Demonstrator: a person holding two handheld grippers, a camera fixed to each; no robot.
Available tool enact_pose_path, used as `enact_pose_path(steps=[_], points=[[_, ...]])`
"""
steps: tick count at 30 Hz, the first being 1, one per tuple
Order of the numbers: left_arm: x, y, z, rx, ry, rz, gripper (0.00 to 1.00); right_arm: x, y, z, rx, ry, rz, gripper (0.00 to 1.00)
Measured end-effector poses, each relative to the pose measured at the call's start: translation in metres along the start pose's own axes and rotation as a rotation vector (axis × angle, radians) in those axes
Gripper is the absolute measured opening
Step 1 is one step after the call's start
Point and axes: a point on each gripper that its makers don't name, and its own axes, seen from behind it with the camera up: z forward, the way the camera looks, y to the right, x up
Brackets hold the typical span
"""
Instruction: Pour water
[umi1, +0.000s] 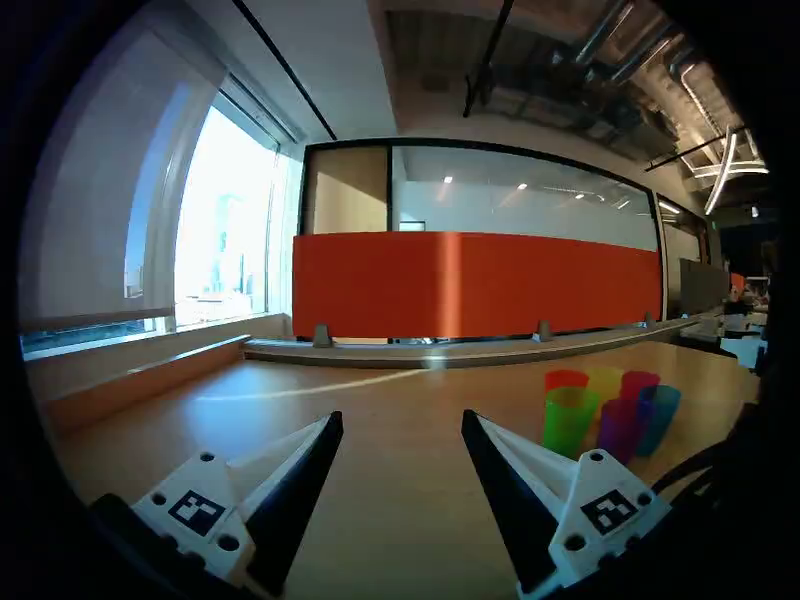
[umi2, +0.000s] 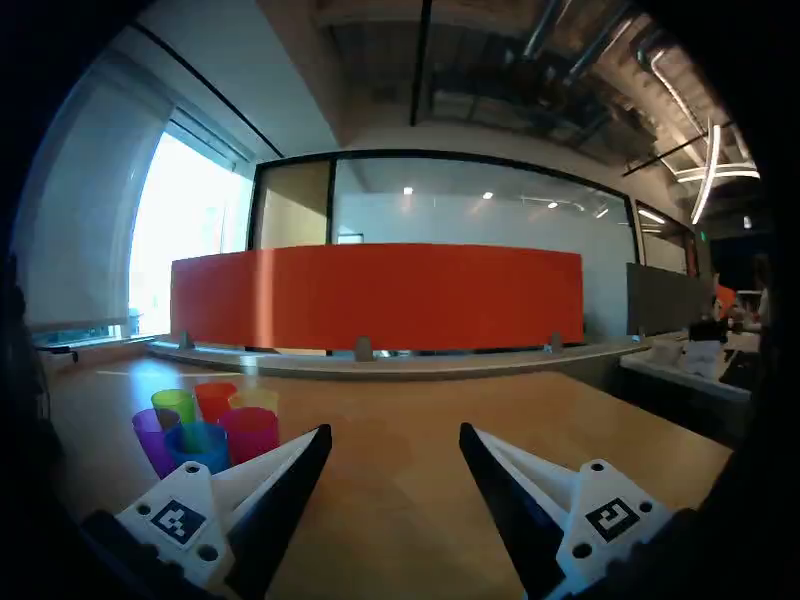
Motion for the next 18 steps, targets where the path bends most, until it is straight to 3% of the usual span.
enact_pose_path(steps=[5, 18], points=[[0.006, 0.001, 0.001, -0.008, -0.016, 0.010, 0.88, -0.002, 0.005, 0.003, 0.003, -0.008, 0.004, 0.99], [0.079, 0.012, 0.006, -0.052, -0.020, -0.012, 0.88, 0.049, 0.001, 0.004, 0.033, -0.031, -0.052, 0.99]])
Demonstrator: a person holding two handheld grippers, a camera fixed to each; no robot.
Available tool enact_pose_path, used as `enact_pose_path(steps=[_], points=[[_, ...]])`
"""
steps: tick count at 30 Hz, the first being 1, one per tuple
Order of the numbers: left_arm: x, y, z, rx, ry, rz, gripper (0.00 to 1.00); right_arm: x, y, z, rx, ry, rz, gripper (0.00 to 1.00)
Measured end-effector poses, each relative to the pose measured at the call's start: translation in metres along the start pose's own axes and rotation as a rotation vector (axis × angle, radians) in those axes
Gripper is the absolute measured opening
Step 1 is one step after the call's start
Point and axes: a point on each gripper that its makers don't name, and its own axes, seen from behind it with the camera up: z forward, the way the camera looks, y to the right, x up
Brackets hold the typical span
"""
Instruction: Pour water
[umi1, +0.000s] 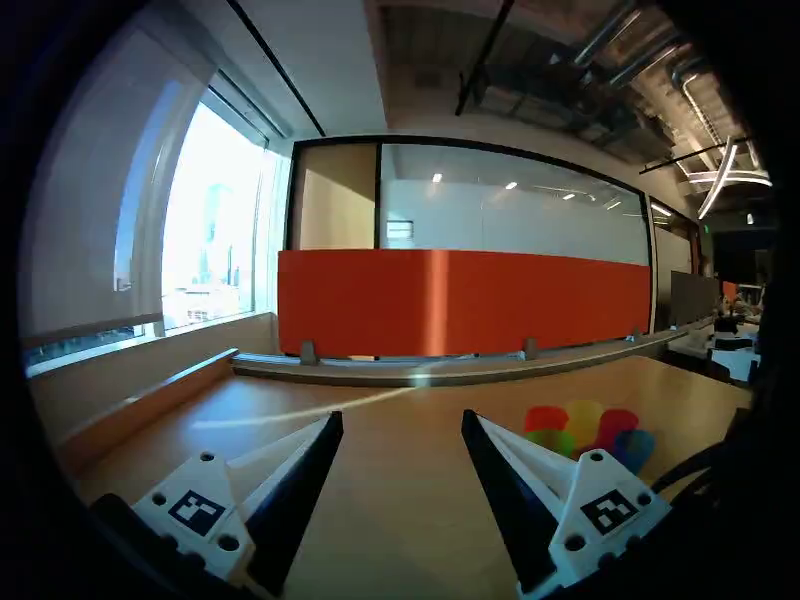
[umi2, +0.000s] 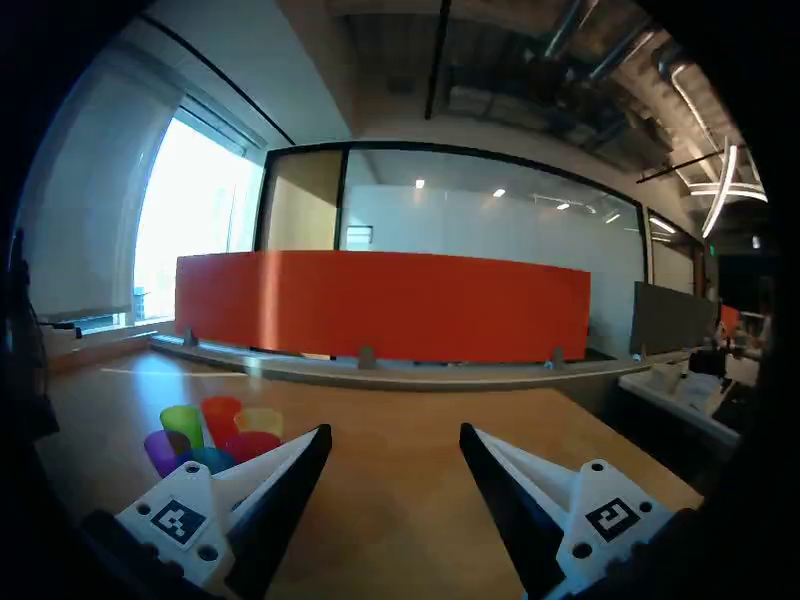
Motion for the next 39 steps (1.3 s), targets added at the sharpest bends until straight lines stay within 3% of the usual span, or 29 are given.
enact_pose_path(steps=[8, 20, 32, 39], points=[[0.051, 0.009, -0.002, -0.034, 0.018, 0.037, 0.88, 0.047, -0.004, -0.002, 0.028, 0.006, 0.033, 0.99], [0.098, 0.007, -0.003, -0.055, 0.001, 0.042, 0.88, 0.111, -0.006, -0.009, 0.059, 0.030, 0.059, 0.99], [0.101, 0.014, 0.004, -0.085, -0.016, 0.067, 0.88, 0.105, -0.006, -0.007, 0.081, 0.009, 0.079, 0.99], [0.098, 0.027, 0.007, -0.146, -0.037, 0.074, 0.88, 0.108, -0.017, -0.007, 0.158, 0.006, 0.086, 0.99]])
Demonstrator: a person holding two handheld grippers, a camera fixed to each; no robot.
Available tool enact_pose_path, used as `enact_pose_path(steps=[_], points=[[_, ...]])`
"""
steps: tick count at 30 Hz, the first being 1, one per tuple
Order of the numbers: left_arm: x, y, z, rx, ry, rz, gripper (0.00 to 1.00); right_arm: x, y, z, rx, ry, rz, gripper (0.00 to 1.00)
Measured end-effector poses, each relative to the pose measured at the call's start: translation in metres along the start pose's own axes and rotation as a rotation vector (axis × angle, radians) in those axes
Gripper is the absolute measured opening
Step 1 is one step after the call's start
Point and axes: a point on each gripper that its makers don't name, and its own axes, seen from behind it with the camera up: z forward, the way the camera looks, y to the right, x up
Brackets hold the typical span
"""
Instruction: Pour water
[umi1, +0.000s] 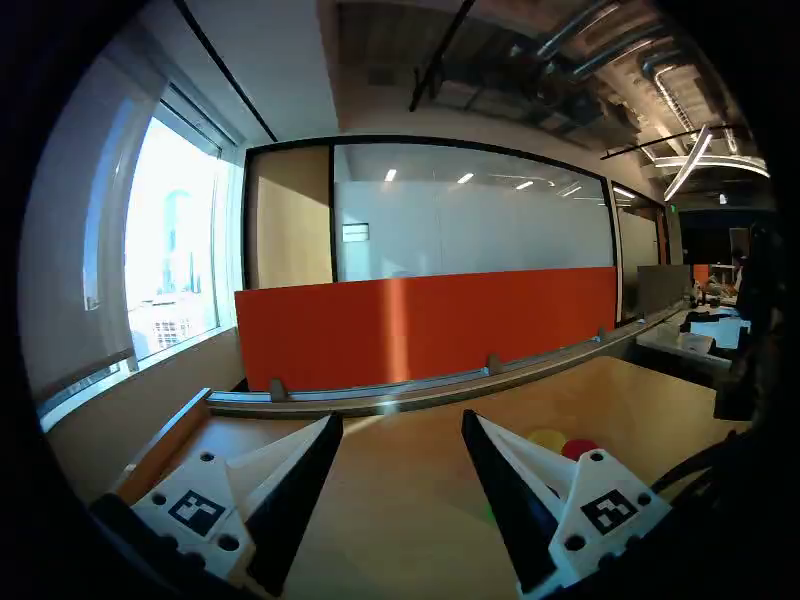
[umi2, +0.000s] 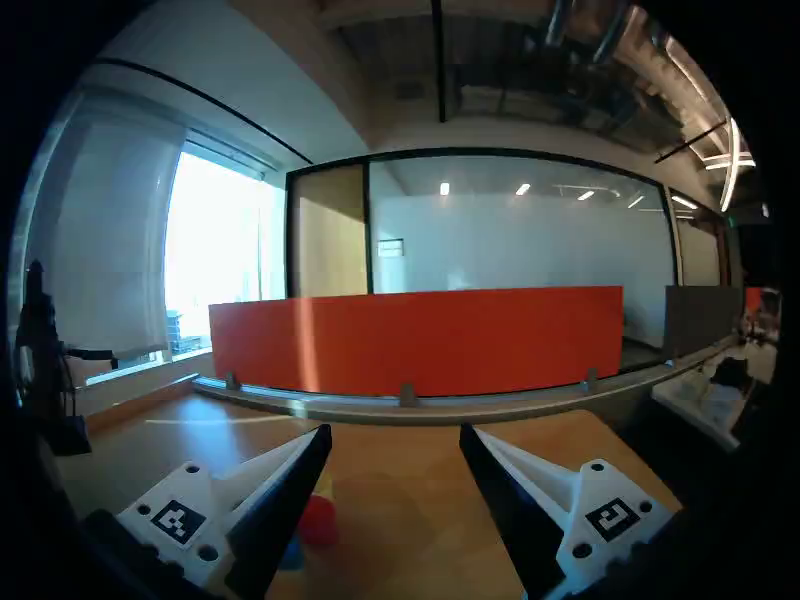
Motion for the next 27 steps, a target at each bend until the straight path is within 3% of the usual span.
enact_pose_path(steps=[7, 17, 27], points=[[0.000, 0.011, 0.003, -0.061, -0.003, -0.009, 0.88, 0.005, -0.022, 0.000, 0.102, 0.007, -0.023, 0.99], [-0.001, 0.038, 0.005, -0.185, -0.009, -0.041, 0.88, 0.016, -0.058, -0.001, 0.240, 0.018, -0.052, 0.99], [0.003, 0.050, 0.009, -0.247, -0.007, -0.035, 0.88, 0.013, -0.070, 0.001, 0.299, -0.006, -0.045, 0.99]])
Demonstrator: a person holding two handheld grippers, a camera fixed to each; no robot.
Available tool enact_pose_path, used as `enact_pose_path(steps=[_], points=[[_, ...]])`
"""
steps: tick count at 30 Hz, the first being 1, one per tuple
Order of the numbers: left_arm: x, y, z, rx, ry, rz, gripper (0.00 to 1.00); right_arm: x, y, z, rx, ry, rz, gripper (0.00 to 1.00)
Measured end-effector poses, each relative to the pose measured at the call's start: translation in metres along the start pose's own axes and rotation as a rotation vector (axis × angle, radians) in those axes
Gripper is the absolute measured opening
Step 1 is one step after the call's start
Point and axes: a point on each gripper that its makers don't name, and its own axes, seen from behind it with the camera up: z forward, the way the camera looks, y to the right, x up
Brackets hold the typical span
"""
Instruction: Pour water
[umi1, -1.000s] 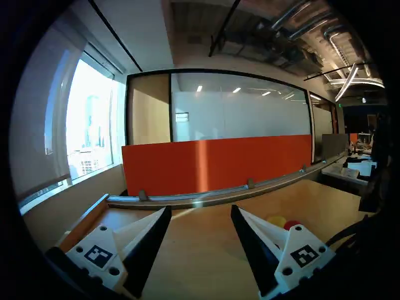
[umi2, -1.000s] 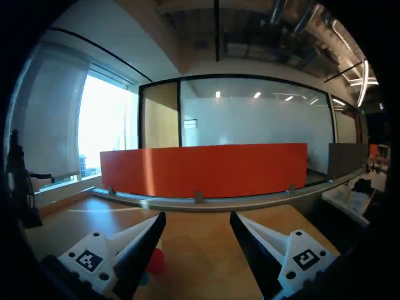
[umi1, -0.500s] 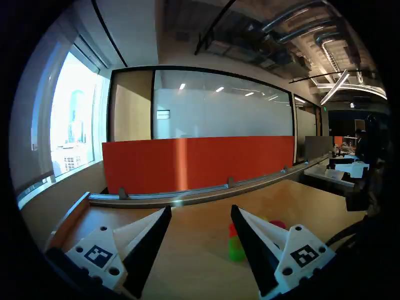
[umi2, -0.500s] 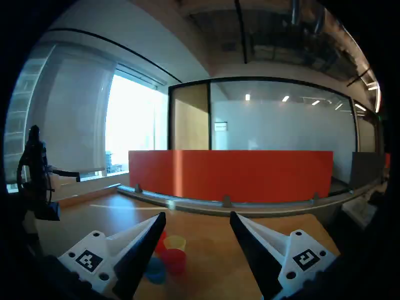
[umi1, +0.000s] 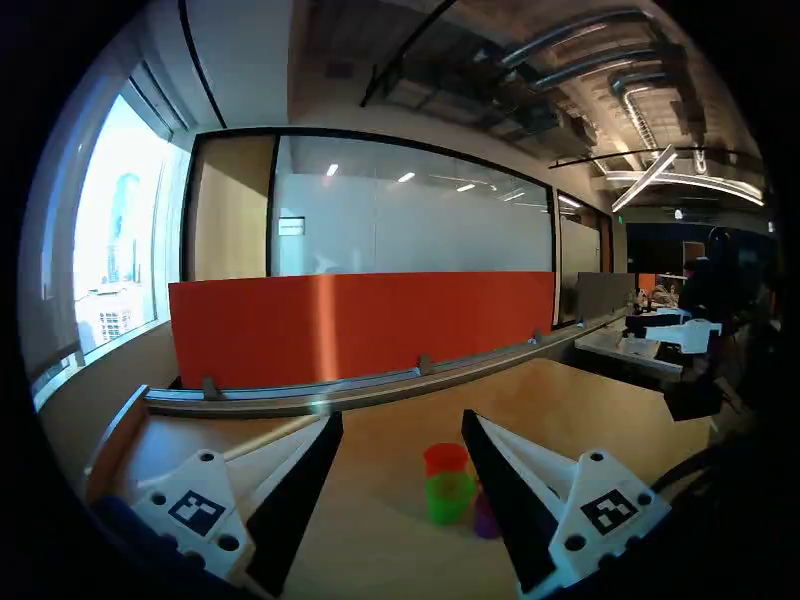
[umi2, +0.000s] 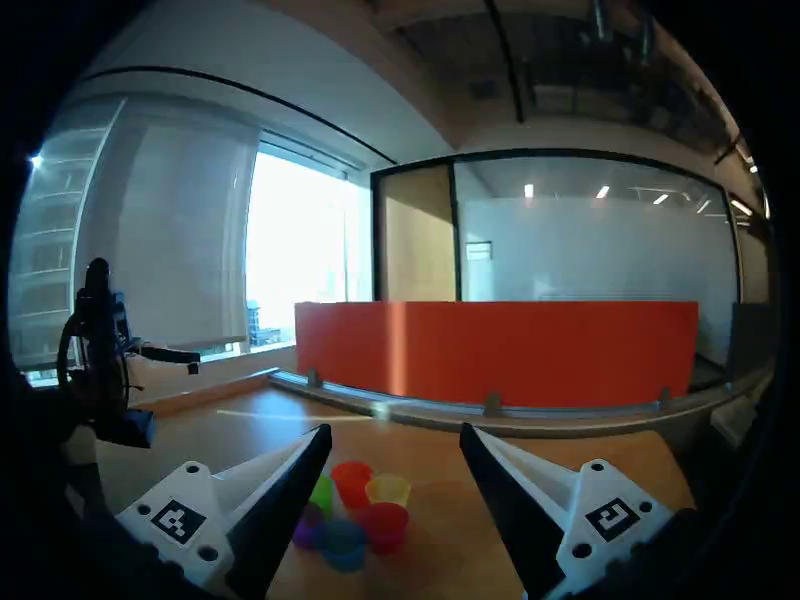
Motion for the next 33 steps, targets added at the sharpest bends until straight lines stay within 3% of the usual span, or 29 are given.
enact_pose_path(steps=[14, 33], points=[[-0.011, 0.008, 0.011, -0.072, -0.034, 0.022, 0.88, -0.017, -0.016, 0.011, 0.072, -0.060, -0.025, 0.99], [-0.043, 0.015, 0.036, -0.177, -0.119, 0.109, 0.88, -0.054, -0.033, 0.024, 0.172, -0.173, -0.076, 0.99]])
